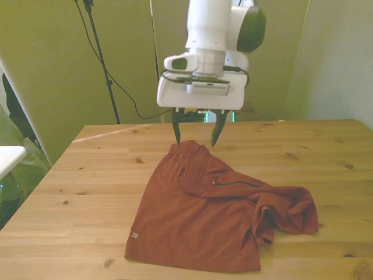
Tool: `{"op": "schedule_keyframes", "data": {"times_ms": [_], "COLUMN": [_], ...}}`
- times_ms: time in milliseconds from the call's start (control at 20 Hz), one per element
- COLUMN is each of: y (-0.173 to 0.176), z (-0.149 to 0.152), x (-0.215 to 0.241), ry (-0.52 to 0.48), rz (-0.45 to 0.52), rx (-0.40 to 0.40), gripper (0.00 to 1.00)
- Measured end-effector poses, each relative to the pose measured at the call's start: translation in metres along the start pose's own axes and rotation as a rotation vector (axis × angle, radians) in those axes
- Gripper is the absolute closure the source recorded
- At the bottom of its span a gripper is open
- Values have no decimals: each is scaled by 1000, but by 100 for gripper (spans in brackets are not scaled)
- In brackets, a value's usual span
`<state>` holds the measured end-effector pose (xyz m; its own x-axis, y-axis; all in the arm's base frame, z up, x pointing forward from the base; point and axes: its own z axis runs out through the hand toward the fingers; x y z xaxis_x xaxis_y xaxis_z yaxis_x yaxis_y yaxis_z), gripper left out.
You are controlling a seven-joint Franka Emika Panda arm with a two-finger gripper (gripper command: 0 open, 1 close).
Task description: Unfold the shorts
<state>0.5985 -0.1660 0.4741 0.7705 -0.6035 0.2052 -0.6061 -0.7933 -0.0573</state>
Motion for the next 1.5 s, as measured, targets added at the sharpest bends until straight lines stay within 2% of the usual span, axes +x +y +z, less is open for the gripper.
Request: {"op": "schedule_keyframes", "data": {"times_ms": [150, 350, 550, 800, 850, 1100, 1500], "y": [13, 14, 14, 7, 5, -5, 1], "z": [37, 74, 96, 106, 109, 121, 124], "x": [11, 17, 16, 13, 12, 4, 3], "ry": [-48, -81, -102, -103, -105, -115, -117], "rz": [8, 17, 21, 24, 21, 4, 11], "rx": [33, 34, 29, 47, 47, 45, 41], "gripper": [0, 0, 0, 0, 100, 100, 100]}}
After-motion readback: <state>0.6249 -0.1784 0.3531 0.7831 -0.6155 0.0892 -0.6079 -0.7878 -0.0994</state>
